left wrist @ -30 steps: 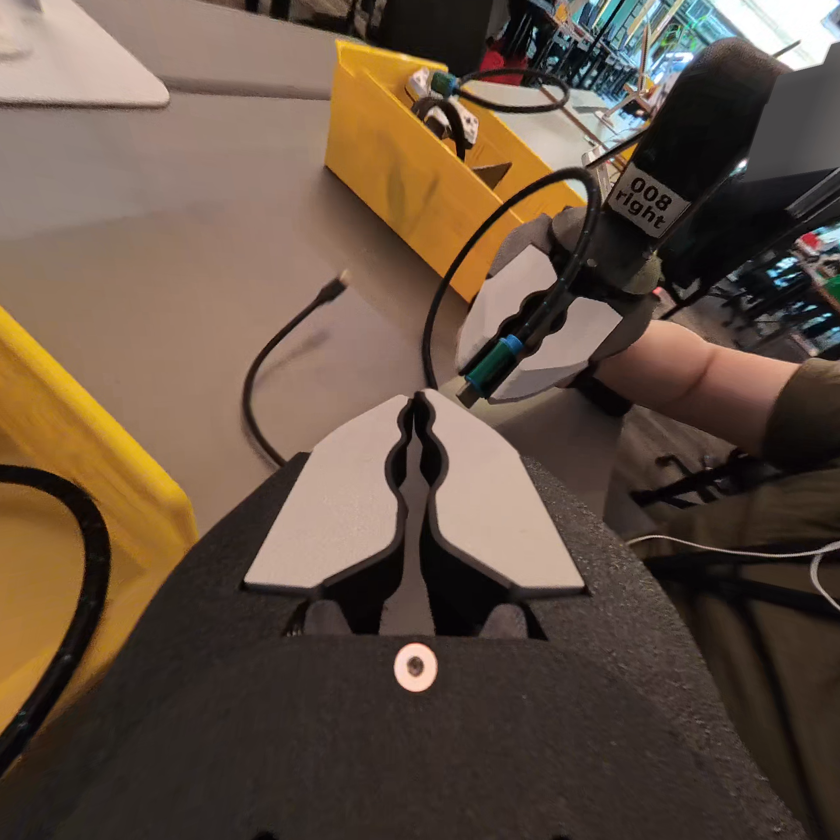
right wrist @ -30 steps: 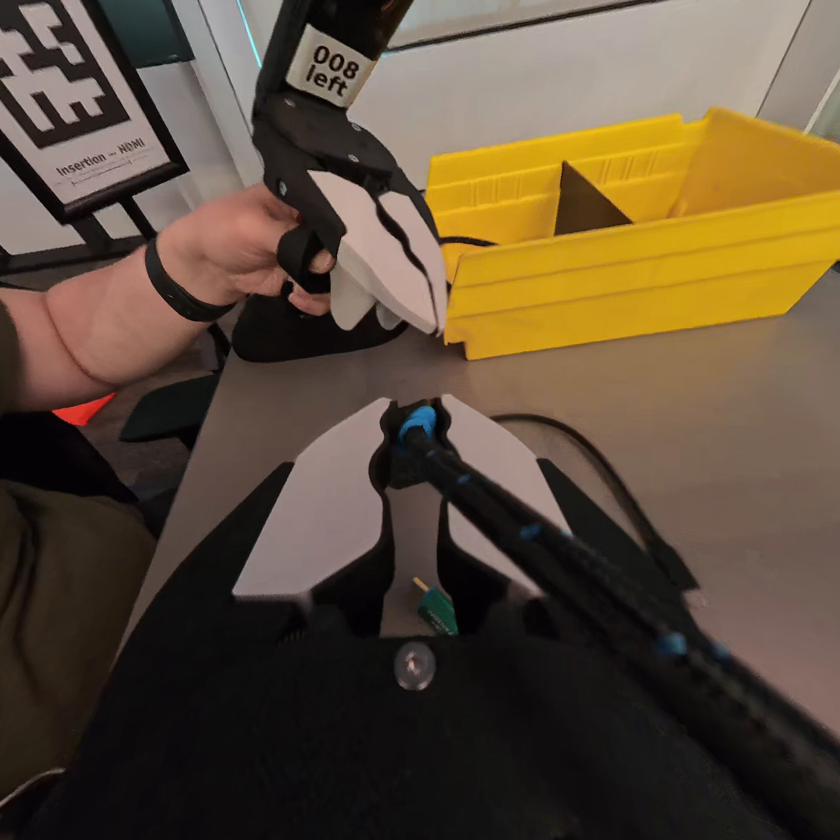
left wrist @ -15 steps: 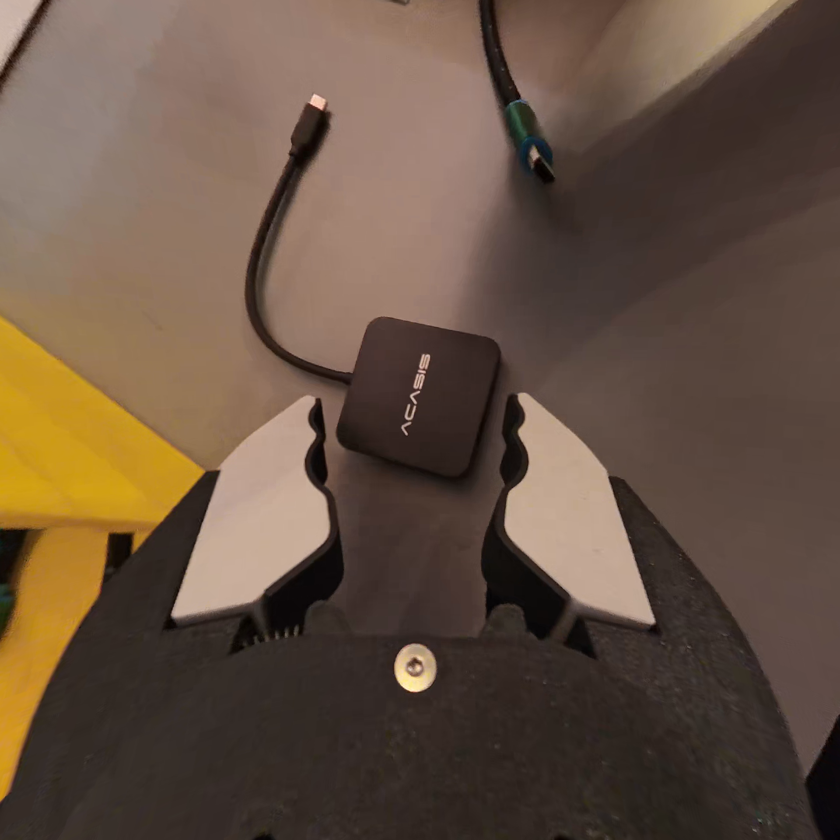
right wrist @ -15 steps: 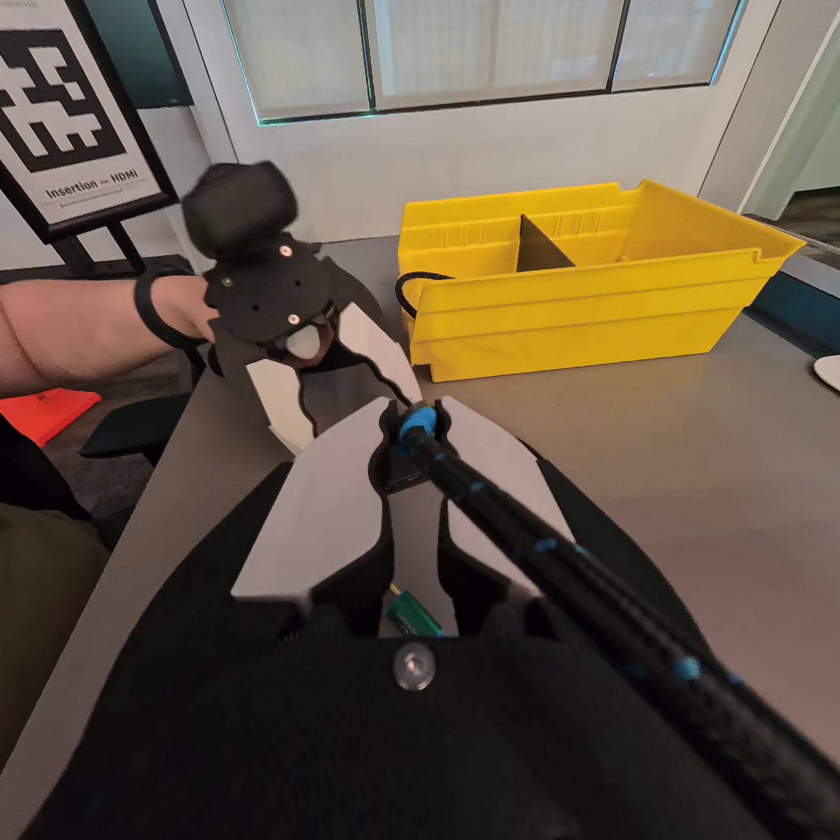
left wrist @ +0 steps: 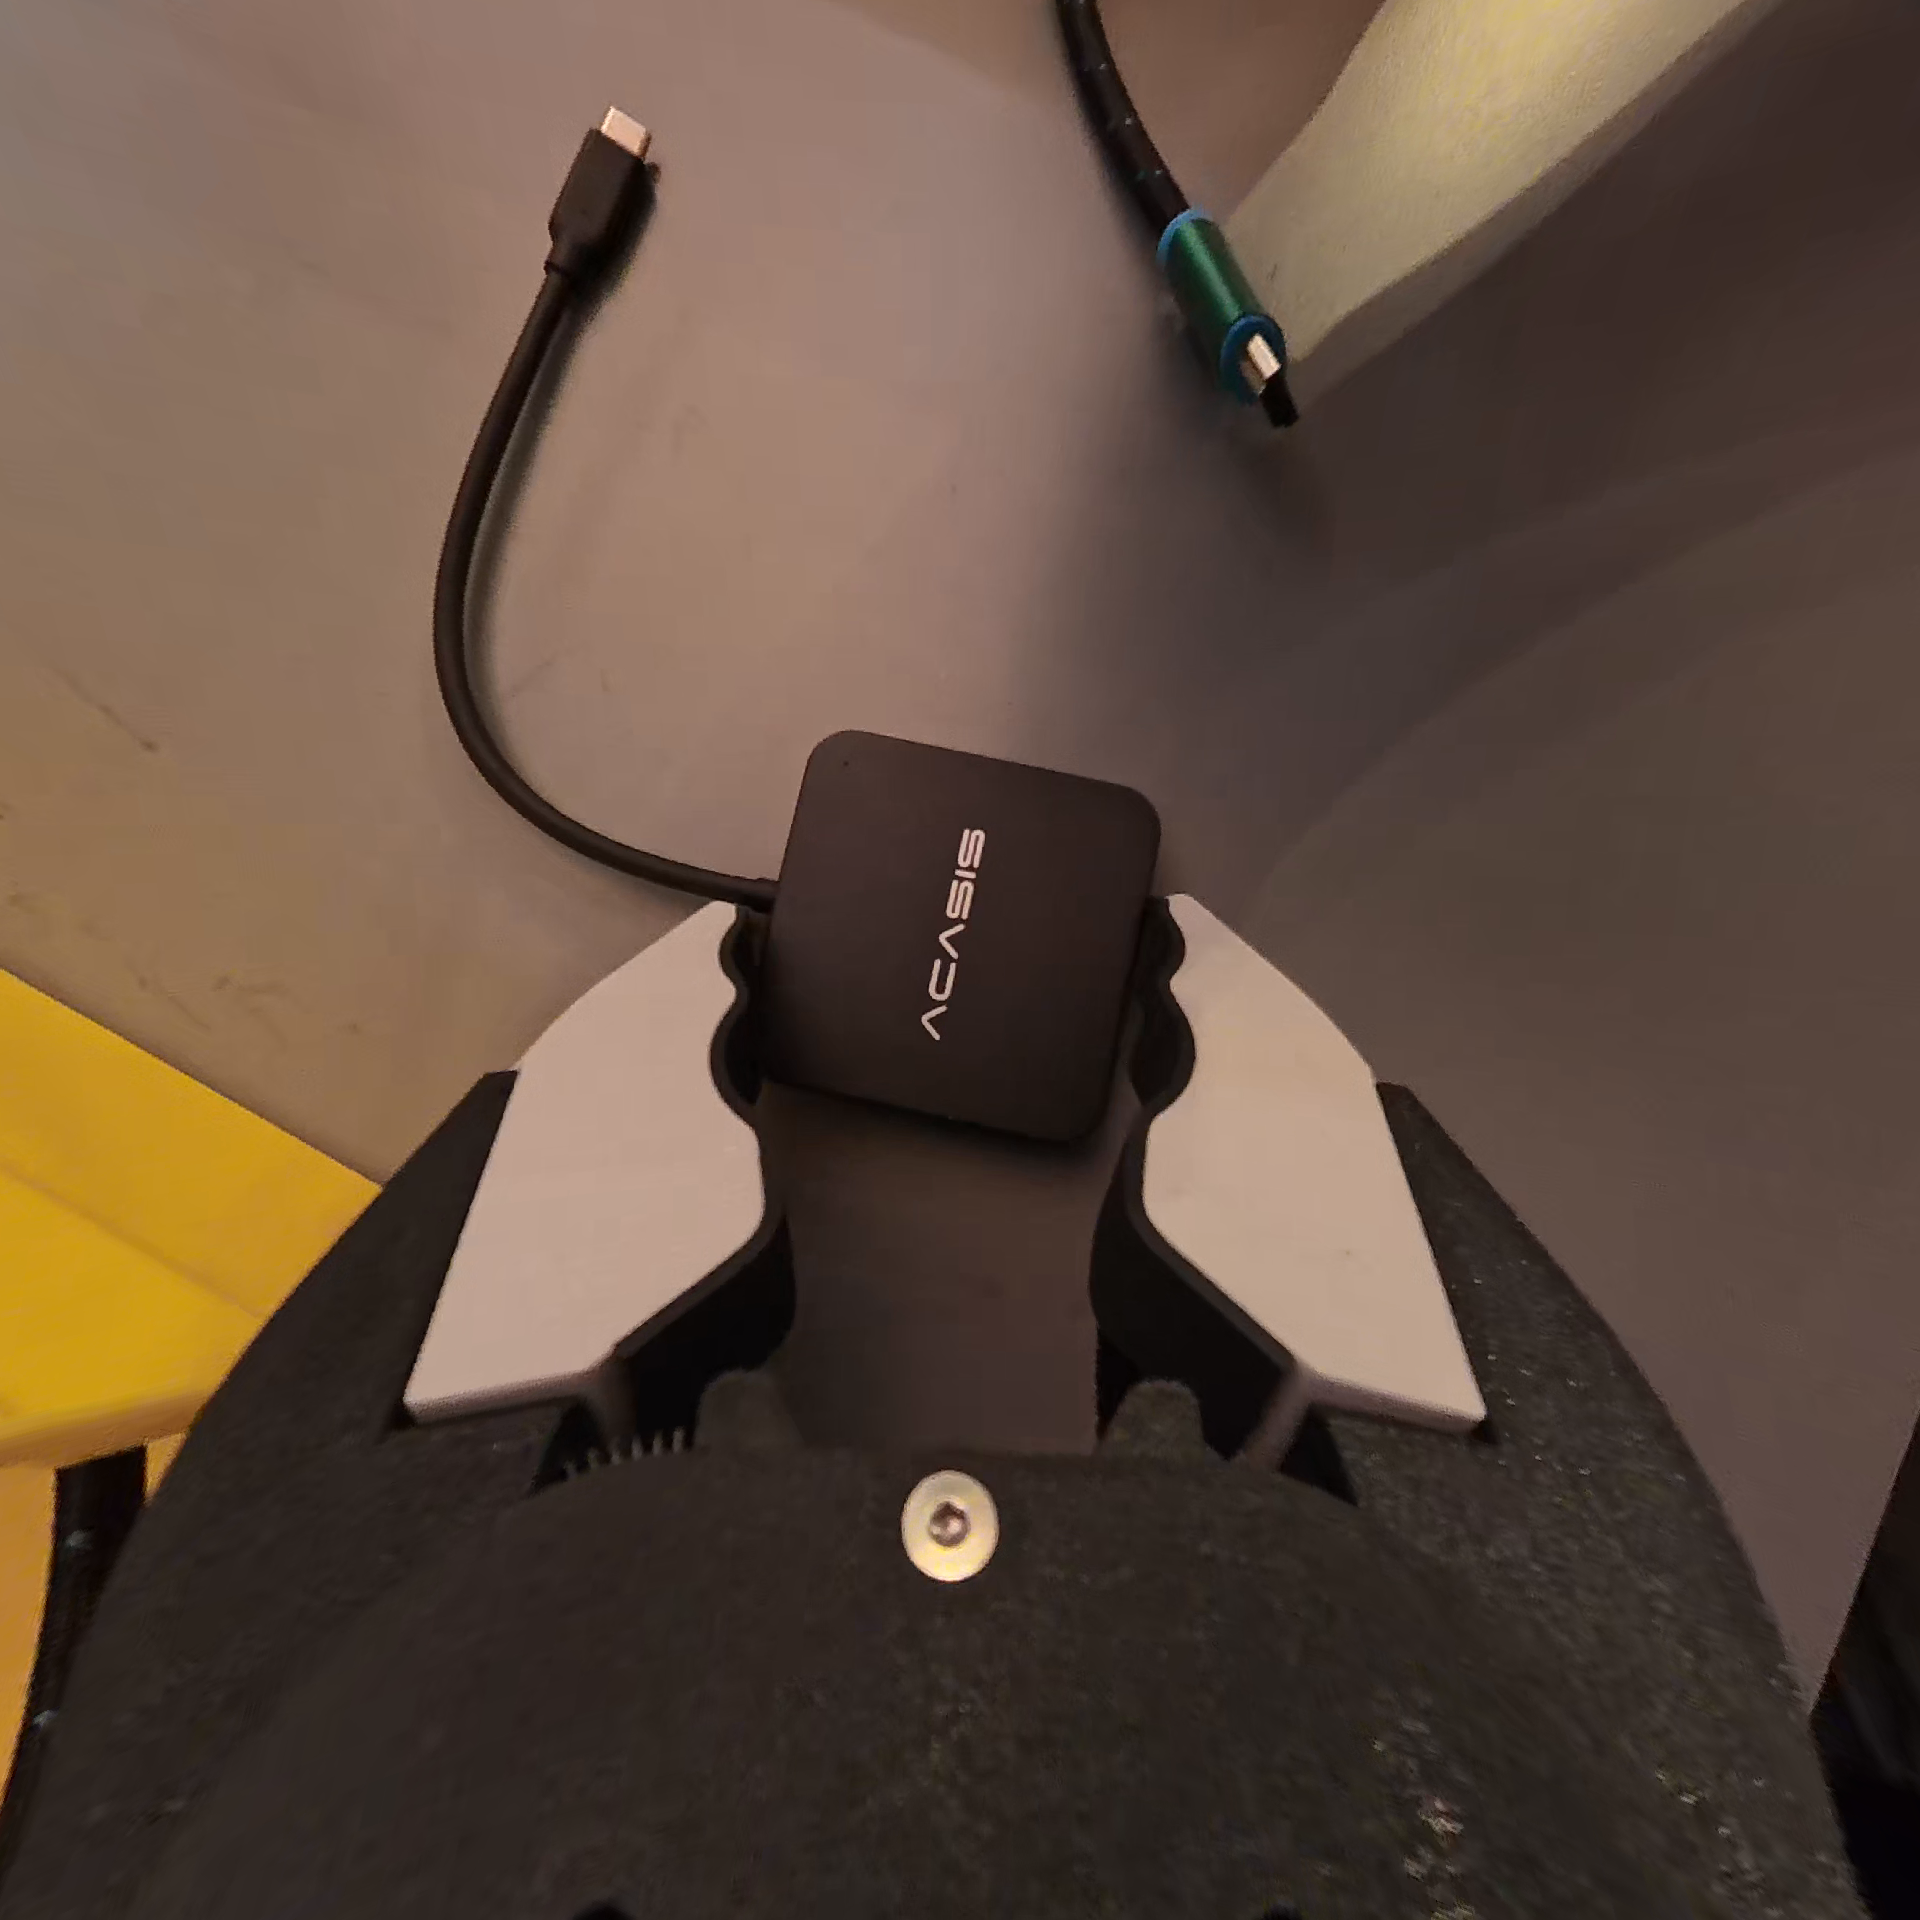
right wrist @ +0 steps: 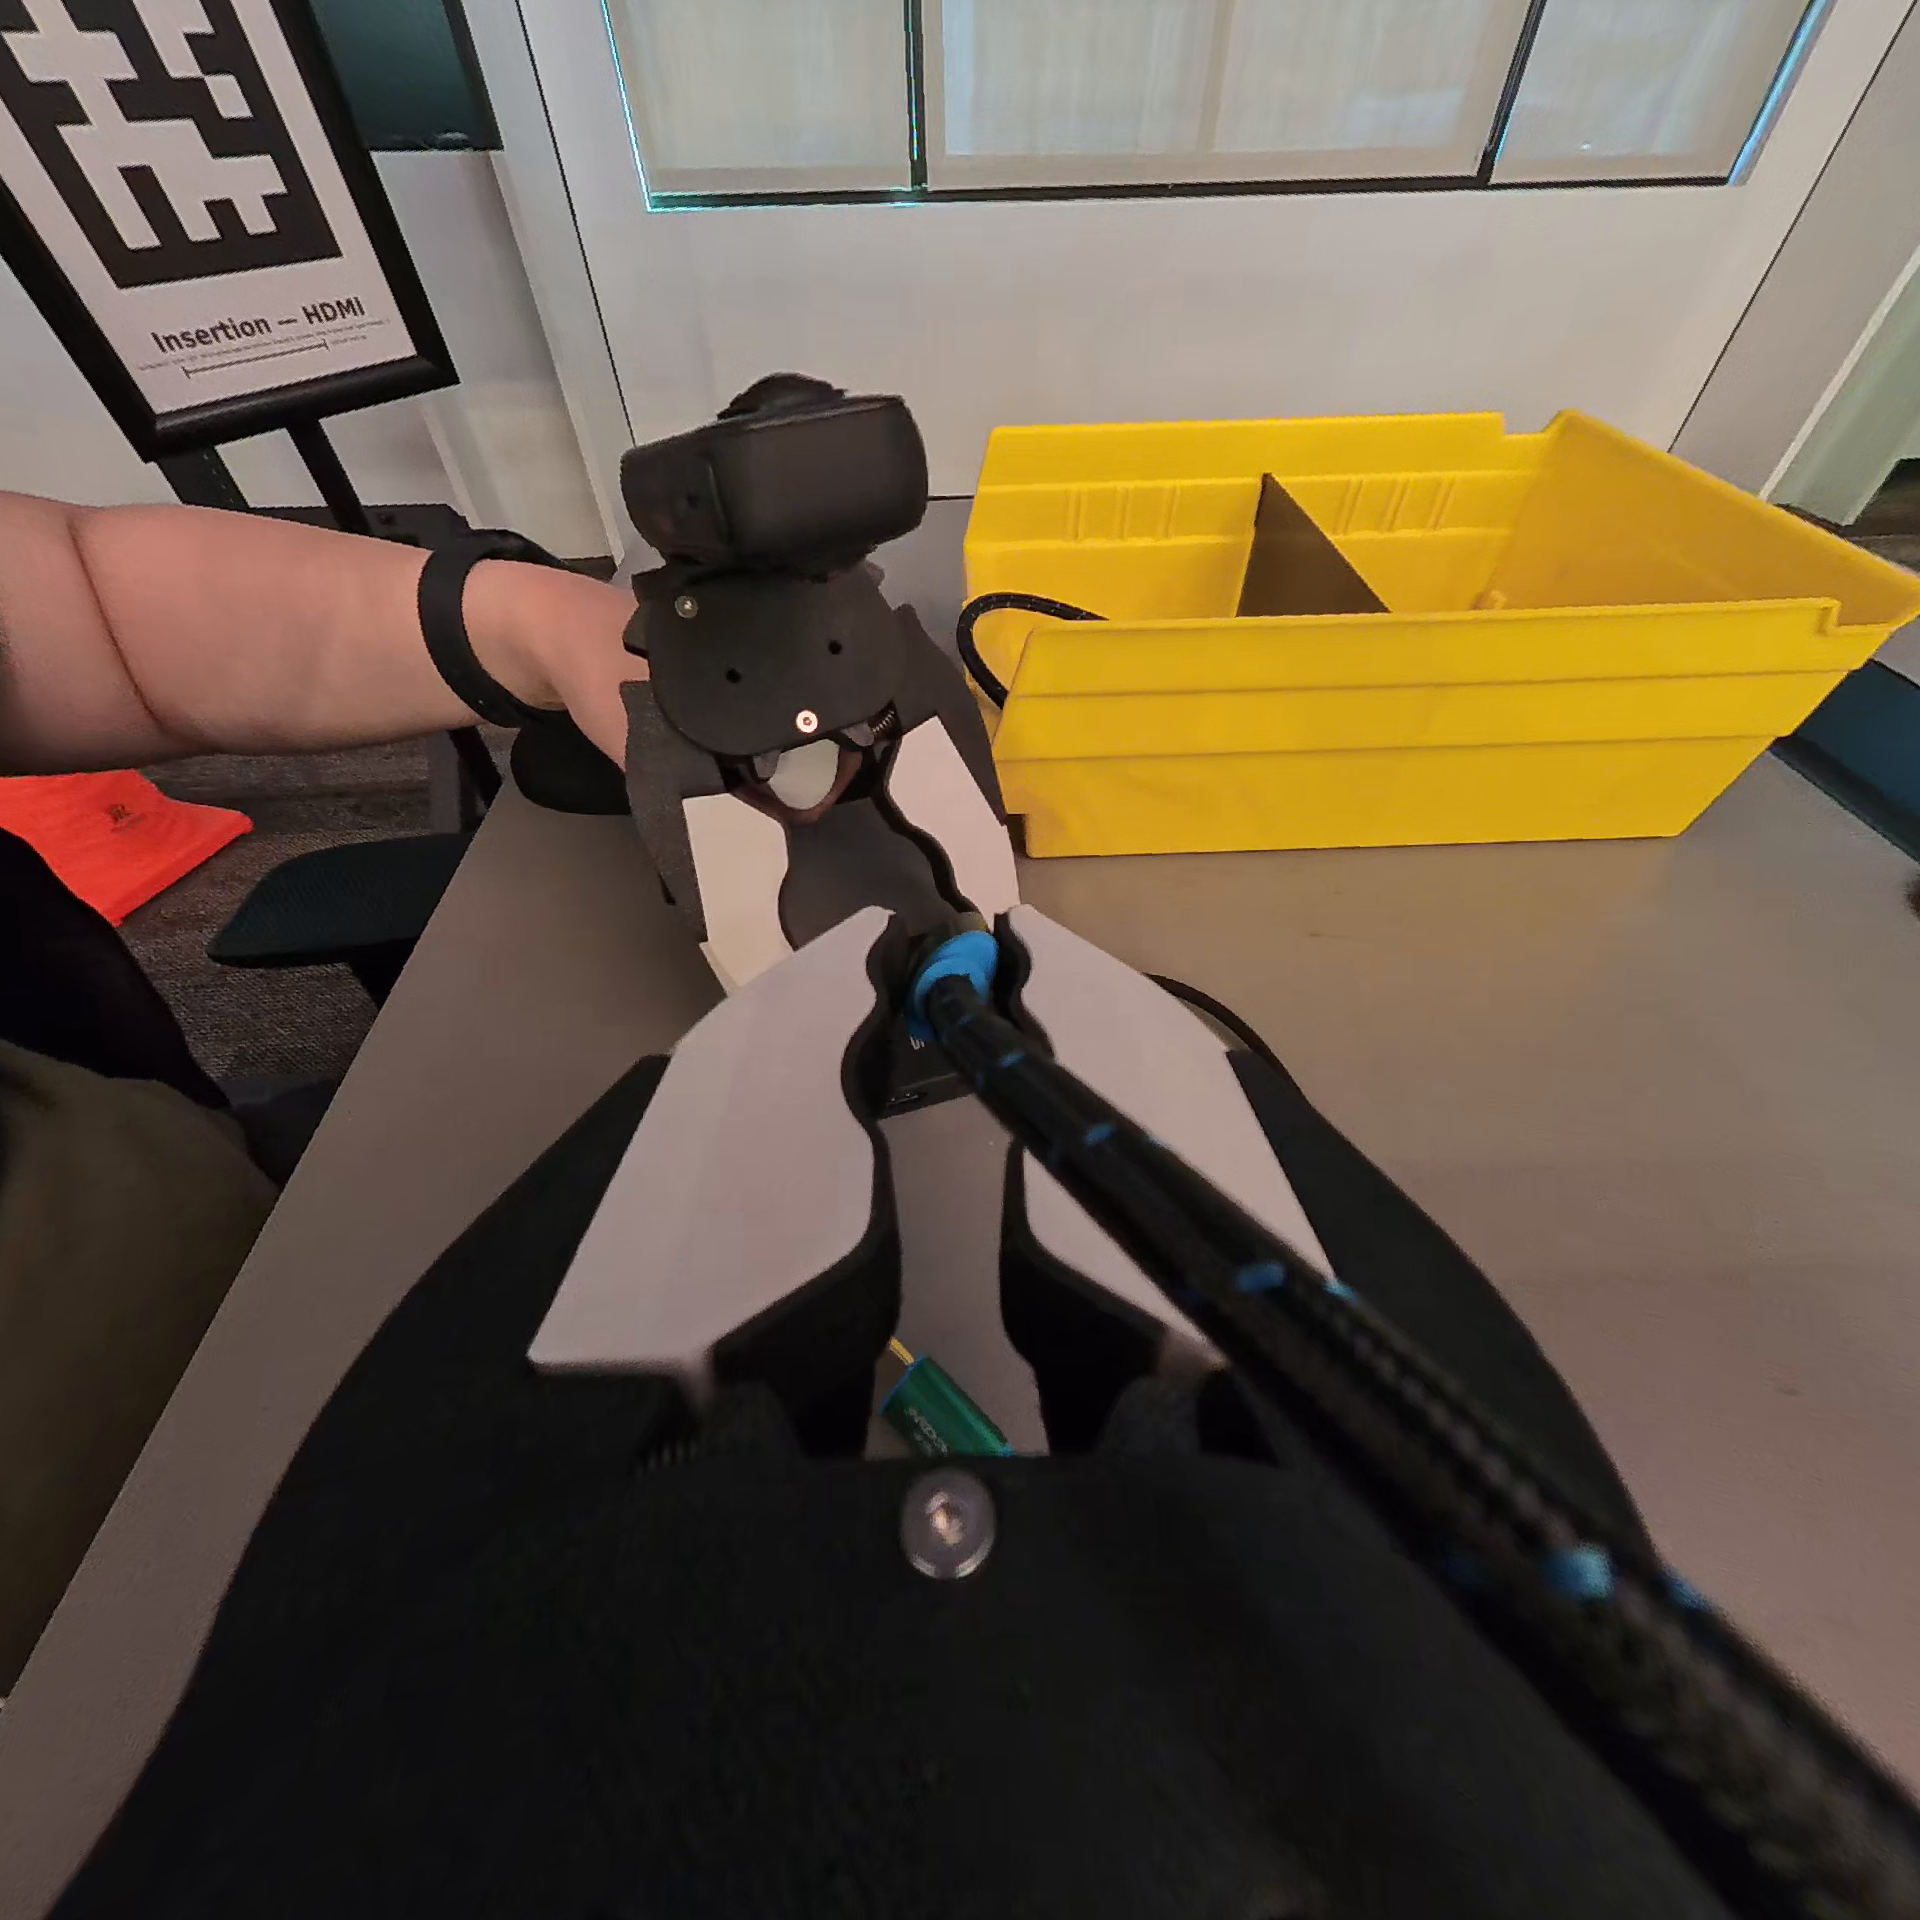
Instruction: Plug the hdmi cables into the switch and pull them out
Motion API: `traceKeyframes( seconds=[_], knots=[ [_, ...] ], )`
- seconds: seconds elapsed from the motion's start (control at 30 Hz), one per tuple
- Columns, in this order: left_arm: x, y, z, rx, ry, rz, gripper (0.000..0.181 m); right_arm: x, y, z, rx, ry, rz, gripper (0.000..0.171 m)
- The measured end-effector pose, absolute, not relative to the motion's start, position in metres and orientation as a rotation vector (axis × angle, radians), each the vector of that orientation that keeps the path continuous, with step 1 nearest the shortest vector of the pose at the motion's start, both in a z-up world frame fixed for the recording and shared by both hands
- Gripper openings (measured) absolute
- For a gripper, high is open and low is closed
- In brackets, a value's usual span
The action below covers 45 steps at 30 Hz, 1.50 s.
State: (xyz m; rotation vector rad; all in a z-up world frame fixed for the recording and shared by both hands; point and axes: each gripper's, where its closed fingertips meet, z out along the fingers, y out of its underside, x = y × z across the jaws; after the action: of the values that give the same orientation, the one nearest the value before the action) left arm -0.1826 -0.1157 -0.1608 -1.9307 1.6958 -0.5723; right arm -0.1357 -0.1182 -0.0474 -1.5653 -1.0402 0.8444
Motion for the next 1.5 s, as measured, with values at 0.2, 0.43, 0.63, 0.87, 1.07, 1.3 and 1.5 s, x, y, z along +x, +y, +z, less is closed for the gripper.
traceKeyframes(
  seconds=[0.2,0.43,0.63,0.87,1.07,1.3,1.5],
  knots=[
    [-0.182,-0.118,-0.161,-1.916,1.734,-0.577,0.075,-0.136,-0.119,-0.046,-1.56,-1.047,0.853,0.016],
    [-0.182,-0.119,-0.162,-1.978,1.829,-0.49,0.07,-0.137,-0.12,-0.047,-1.559,-1.056,0.848,0.015],
    [-0.181,-0.119,-0.162,-2.009,1.836,-0.465,0.071,-0.135,-0.119,-0.044,-1.552,-1.049,0.846,0.016],
    [-0.178,-0.119,-0.162,-1.992,1.828,-0.466,0.07,-0.134,-0.12,-0.042,-1.546,-1.047,0.845,0.015],
    [-0.173,-0.113,-0.148,-1.973,1.742,-0.537,0.069,-0.131,-0.119,-0.033,-1.515,-1.019,0.835,0.016],
    [-0.165,-0.118,-0.091,-1.814,1.7,-0.828,0.069,-0.126,-0.122,-0.005,-1.365,-0.936,0.831,0.016],
    [-0.16,-0.105,-0.034,-1.561,1.758,-0.952,0.069,-0.116,-0.127,0.025,-1.235,-0.846,0.802,0.016]
  ],
)
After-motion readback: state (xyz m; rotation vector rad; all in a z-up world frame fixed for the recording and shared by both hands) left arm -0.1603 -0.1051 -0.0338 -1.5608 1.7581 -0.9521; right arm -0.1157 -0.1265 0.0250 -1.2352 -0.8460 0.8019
